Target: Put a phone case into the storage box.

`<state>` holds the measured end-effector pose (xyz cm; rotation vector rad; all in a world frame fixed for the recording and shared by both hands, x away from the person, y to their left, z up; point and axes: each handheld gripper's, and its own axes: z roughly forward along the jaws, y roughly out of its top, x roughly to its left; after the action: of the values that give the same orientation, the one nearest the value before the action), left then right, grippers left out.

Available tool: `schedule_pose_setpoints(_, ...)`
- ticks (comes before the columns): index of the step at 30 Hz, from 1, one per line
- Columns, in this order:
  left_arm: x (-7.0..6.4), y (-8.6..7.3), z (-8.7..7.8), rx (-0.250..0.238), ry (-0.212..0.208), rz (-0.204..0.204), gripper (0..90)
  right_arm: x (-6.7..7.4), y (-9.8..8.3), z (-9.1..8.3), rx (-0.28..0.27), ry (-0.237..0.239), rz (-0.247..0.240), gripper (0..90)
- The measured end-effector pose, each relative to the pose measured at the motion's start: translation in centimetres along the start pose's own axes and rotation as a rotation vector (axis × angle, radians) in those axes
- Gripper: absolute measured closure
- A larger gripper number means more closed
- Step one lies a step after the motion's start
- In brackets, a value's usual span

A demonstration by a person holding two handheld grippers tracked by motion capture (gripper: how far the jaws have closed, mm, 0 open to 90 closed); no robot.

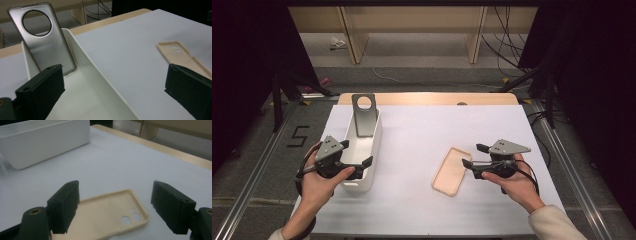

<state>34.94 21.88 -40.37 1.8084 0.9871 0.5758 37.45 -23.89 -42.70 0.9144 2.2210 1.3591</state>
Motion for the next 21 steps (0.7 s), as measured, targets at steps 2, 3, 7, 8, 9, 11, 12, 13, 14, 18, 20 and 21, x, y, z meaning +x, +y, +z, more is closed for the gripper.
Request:
schedule_pose_setpoints(2, -0.1, -0.1, 0.1, 0.005, 0.001, 0.004, 3.1, 0.2, 0.1, 0.3, 0.010, 0.008, -0.009, 33.5)
schedule_pose_setpoints(3, -0.2, -0.2, 0.1, 0.004, 0.002, 0.003, 3.8, 0.3, 0.1, 0.4, 0.026, 0.013, -0.012, 39.8)
schedule_pose_setpoints(7, -0.4, -0.3, 0.3, 0.011, 0.006, 0.004, 6.7, 0.7, -0.1, 1.0, 0.114, 0.035, -0.004, 75.5)
schedule_pose_setpoints(8, -0.4, -0.3, 0.3, 0.009, 0.006, -0.002, 7.8, 0.8, -0.1, 1.2, 0.135, 0.039, -0.002, 82.1)
schedule_pose_setpoints(9, -0.4, -0.3, 0.3, 0.007, 0.005, -0.004, 8.9, 0.9, -0.2, 1.3, 0.151, 0.034, -0.002, 88.4)
schedule_pose_setpoints(11, -0.4, -0.3, 0.3, 0.002, 0.010, -0.001, 10.6, 1.1, -0.2, 1.5, 0.186, 0.050, 0.002, 90.0)
schedule_pose_setpoints(12, -0.4, -0.3, 0.3, 0.000, 0.011, -0.002, 11.5, 1.3, -0.1, 1.7, 0.207, 0.057, -0.001, 90.0)
schedule_pose_setpoints(13, -0.4, -0.4, 0.2, -0.002, 0.012, -0.005, 12.2, 1.4, -0.2, 1.9, 0.226, 0.063, -0.004, 90.0)
schedule_pose_setpoints(14, -0.3, -0.4, 0.2, -0.003, 0.015, -0.007, 12.9, 1.5, -0.2, 2.2, 0.243, 0.074, -0.006, 90.0)
schedule_pose_setpoints(18, -0.2, -0.4, 0.2, -0.001, 0.019, -0.005, 13.5, 1.9, -0.6, 3.1, 0.324, 0.089, -0.006, 90.0)
schedule_pose_setpoints(20, -0.3, -0.4, 0.3, -0.002, 0.020, 0.000, 13.8, 1.9, -0.7, 3.4, 0.351, 0.088, -0.005, 90.0)
schedule_pose_setpoints(21, -0.3, -0.4, 0.3, -0.002, 0.019, 0.001, 13.9, 1.9, -0.8, 3.5, 0.354, 0.089, -0.006, 90.0)
